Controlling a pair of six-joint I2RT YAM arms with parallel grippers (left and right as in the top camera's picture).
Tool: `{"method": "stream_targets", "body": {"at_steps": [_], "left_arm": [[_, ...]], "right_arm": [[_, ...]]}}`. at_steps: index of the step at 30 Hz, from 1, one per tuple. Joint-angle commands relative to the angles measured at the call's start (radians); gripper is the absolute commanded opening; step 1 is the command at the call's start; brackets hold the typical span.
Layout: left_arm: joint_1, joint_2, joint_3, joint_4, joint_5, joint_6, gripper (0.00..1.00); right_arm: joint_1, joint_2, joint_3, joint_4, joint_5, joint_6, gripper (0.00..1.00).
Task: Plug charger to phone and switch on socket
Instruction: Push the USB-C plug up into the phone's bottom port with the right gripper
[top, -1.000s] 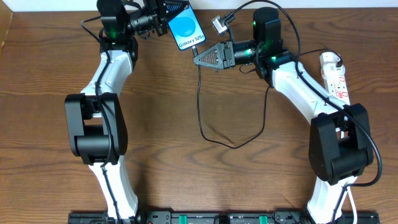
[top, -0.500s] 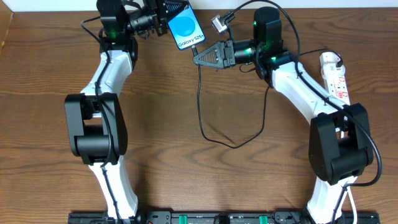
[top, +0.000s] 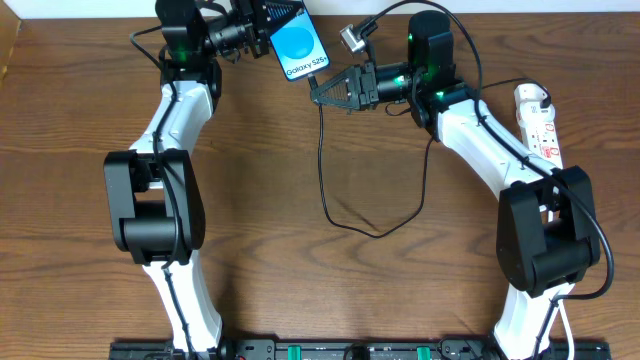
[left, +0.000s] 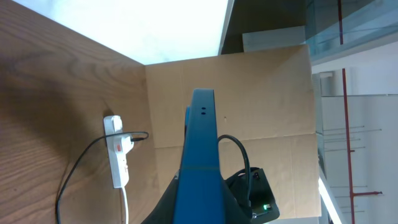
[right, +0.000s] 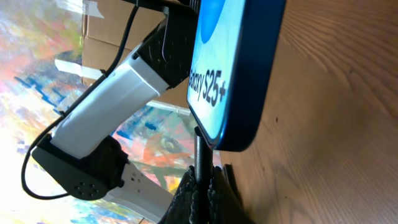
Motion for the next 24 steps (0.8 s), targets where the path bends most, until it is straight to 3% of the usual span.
{"method": "stream_targets", "body": {"at_steps": [1, 24], "left_arm": [[-0.007, -0.032, 0.008, 0.012, 0.066, 0.027, 0.07], [-0.024, -0.032, 0.008, 0.013, 0.122, 0.032, 0.07]], "right_arm": [[-0.006, 0.01, 0.003, 0.01, 0.042, 0.024, 0.01], [-0.016, 0.01, 0.003, 0.032, 0.083, 0.024, 0.01]]}}
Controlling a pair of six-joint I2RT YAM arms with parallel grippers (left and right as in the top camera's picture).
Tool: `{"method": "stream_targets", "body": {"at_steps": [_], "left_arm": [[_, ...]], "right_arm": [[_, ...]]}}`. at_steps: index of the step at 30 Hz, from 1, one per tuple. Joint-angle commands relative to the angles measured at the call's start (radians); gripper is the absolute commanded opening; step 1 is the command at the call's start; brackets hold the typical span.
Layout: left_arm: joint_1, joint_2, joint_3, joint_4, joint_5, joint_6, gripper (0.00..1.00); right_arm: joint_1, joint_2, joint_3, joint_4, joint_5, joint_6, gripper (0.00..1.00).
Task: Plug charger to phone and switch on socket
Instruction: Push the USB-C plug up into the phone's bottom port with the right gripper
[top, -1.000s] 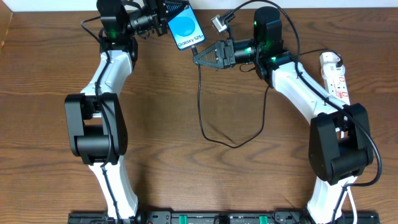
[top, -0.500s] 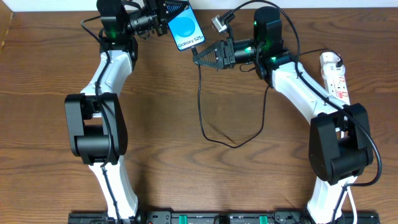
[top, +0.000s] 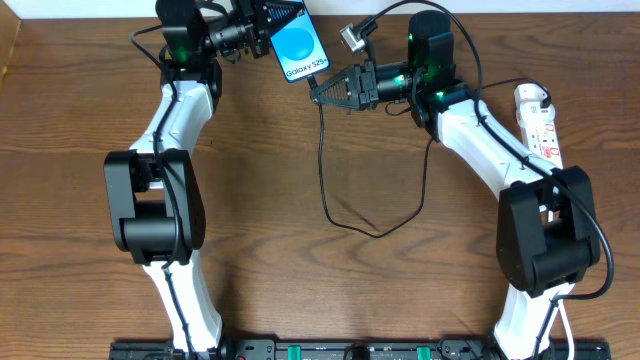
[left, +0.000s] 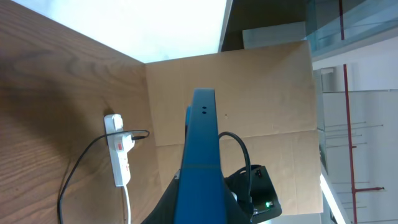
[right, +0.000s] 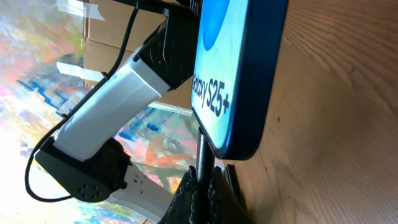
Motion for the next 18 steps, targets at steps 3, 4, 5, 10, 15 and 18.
{"method": "stream_targets", "body": {"at_steps": [3, 4, 5, 10, 15, 18], "left_arm": [[-0.022, -0.032, 0.008, 0.01, 0.113, 0.021, 0.07], [-0.022, -0.032, 0.008, 0.01, 0.114, 0.021, 0.07], [-0.022, -0.032, 0.008, 0.01, 0.114, 0.021, 0.07], [-0.022, -0.032, 0.008, 0.01, 0.111, 0.021, 0.07], [-0.022, -0.032, 0.008, 0.01, 0.098, 0.021, 0.07], [-0.02, -0.032, 0.008, 0.009, 0.087, 0.02, 0.07]], "right_arm": [[-0.017, 0.01, 0.004, 0.016, 0.081, -0.001, 0.01], [-0.017, 0.01, 0.004, 0.016, 0.081, -0.001, 0.01], [-0.017, 0.01, 0.004, 0.016, 0.081, -0.001, 0.01], [-0.017, 0.01, 0.004, 0.015, 0.08, -0.001, 0.01], [-0.013, 0.01, 0.004, 0.008, 0.047, -0.001, 0.04], [-0.011, 0.01, 0.004, -0.016, 0.03, -0.002, 0.11]]}}
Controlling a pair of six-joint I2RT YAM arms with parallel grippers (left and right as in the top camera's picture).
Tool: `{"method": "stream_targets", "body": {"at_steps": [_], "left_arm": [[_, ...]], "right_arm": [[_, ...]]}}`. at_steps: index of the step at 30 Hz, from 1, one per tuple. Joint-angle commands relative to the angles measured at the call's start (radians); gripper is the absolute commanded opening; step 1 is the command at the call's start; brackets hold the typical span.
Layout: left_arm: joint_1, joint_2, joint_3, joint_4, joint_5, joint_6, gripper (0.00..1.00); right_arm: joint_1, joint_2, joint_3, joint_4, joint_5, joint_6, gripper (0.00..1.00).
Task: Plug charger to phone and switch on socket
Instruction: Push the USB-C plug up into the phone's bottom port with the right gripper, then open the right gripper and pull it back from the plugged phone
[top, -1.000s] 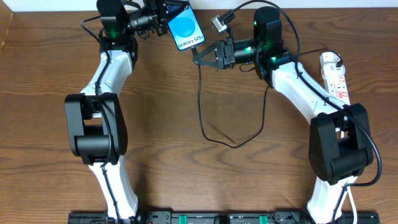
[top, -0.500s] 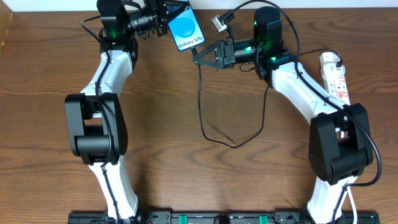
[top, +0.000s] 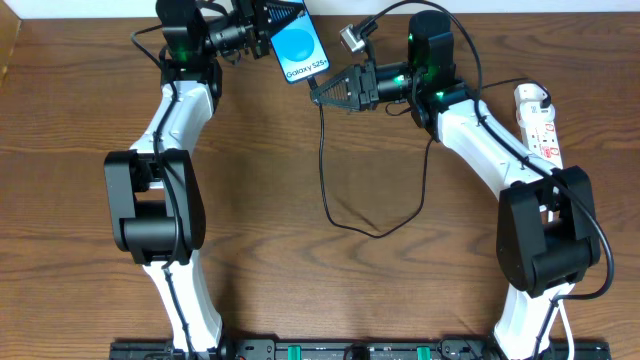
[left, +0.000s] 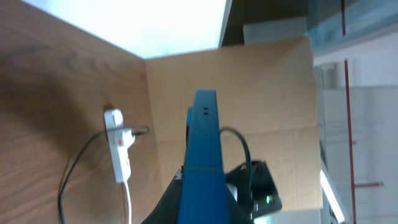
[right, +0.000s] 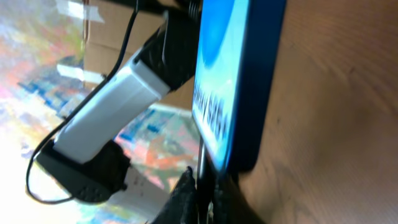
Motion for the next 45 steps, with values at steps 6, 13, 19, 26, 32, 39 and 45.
{"method": "stream_targets", "body": {"at_steps": [6, 13, 19, 26, 32, 39, 45], "left_arm": [[-0.006, -0.032, 0.008, 0.011, 0.052, 0.016, 0.07], [0.01, -0.032, 0.007, 0.01, 0.141, 0.056, 0.07], [0.014, -0.032, -0.019, -0.005, 0.253, 0.122, 0.07], [0.014, -0.031, -0.126, -0.005, 0.253, 0.169, 0.07], [0.014, -0.031, -0.213, -0.005, 0.251, 0.232, 0.07], [0.014, -0.03, -0.237, -0.04, 0.115, 0.242, 0.07], [0.011, -0.03, -0.237, -0.209, -0.111, 0.262, 0.07]], "right_arm": [[-0.008, 0.009, 0.004, -0.015, -0.008, -0.018, 0.24], [-0.023, 0.009, 0.004, -0.019, -0.023, -0.068, 0.42], [-0.077, 0.009, 0.004, -0.13, 0.005, -0.147, 0.46], [-0.124, 0.009, 0.004, -0.328, 0.079, -0.286, 0.48], [-0.126, 0.009, 0.004, -0.498, 0.227, -0.419, 0.52], [-0.123, 0.009, 0.004, -0.603, 0.298, -0.508, 0.54], [-0.123, 0.009, 0.004, -0.618, 0.306, -0.516, 0.54]]}}
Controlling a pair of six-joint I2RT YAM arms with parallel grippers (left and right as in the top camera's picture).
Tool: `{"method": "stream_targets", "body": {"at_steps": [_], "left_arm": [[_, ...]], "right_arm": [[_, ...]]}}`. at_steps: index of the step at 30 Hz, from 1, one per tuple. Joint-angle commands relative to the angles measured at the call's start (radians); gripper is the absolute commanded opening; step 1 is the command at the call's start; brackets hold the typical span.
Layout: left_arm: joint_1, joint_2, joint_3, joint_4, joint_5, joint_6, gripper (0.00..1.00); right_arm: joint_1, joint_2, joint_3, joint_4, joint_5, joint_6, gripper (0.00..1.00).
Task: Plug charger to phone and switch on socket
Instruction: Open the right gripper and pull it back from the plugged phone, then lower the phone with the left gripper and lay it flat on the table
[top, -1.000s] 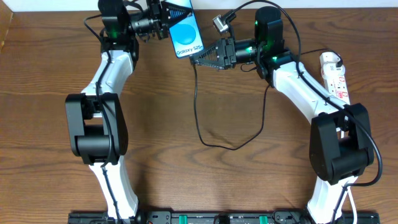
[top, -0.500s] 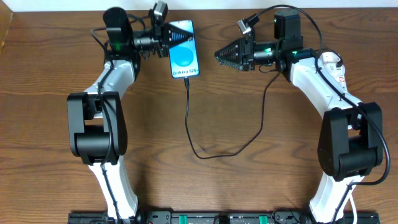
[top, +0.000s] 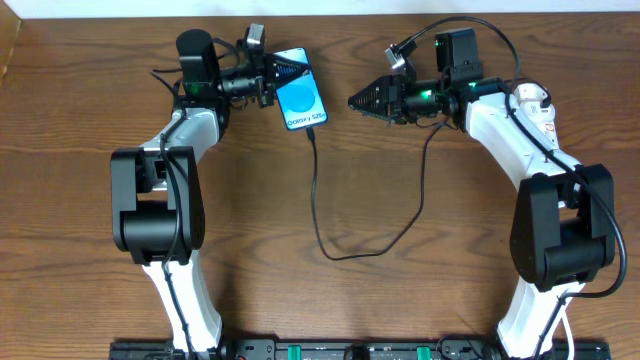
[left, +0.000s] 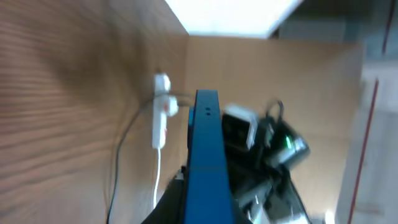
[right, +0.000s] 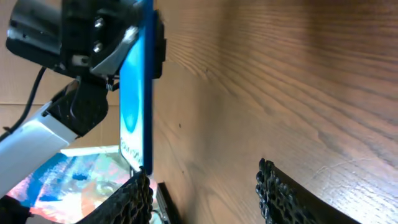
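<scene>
The blue phone (top: 299, 92), its screen reading Galaxy S25+, is held off the table at the back by my left gripper (top: 280, 75), shut on its upper end. A black charger cable (top: 318, 200) runs from the phone's lower end, loops over the table and climbs toward the white socket strip (top: 532, 97) at the right. My right gripper (top: 356, 103) hangs open to the right of the phone, holding nothing. In the left wrist view the phone (left: 208, 155) is edge-on. The right wrist view shows the phone (right: 138, 99) ahead of the open right gripper (right: 205, 193).
The right arm (top: 500, 110) lies across part of the socket strip, hiding its switch. The white strip (left: 160, 112) also shows blurred in the left wrist view. The cable's slack loop (top: 370, 240) lies on the wooden table (top: 250, 220) mid-way between the arms.
My right gripper was shut on the cable plug under the phone; now it is open and further right, clear of the phone. The left gripper and phone sit lower in the overhead view, cable attached.
Through all three earlier moments my left gripper held the phone at the back while the right gripper stayed shut on the plug right at the phone's lower end. Now the cable hangs from the phone alone and the right gripper is open and apart.
</scene>
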Motion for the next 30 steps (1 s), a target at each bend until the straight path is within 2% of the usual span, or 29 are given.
{"method": "stream_targets", "body": {"at_steps": [1, 5, 11, 17, 23, 26, 30], "left_arm": [[0.002, -0.029, 0.01, -0.043, -0.138, 0.053, 0.07], [0.002, -0.029, 0.01, -0.161, -0.142, 0.166, 0.07], [0.002, -0.029, 0.01, -0.465, -0.209, 0.418, 0.07], [0.002, -0.029, 0.01, -0.619, -0.219, 0.588, 0.07], [0.002, -0.029, 0.01, -0.85, -0.365, 0.827, 0.07], [0.002, -0.029, 0.01, -0.918, -0.405, 0.93, 0.07], [0.002, -0.029, 0.01, -0.934, -0.415, 0.996, 0.07]], "right_arm": [[0.0, 0.009, 0.004, -0.013, 0.014, -0.043, 0.54], [0.0, 0.009, 0.004, -0.046, 0.047, -0.058, 0.54], [0.0, 0.009, 0.004, -0.064, 0.051, -0.069, 0.55], [0.0, 0.009, 0.004, -0.079, 0.054, -0.078, 0.55], [0.005, 0.009, 0.004, -0.094, 0.058, -0.093, 0.55], [0.006, 0.009, 0.004, -0.097, 0.06, -0.095, 0.55], [0.006, 0.009, 0.004, -0.098, 0.06, -0.095, 0.56]]}}
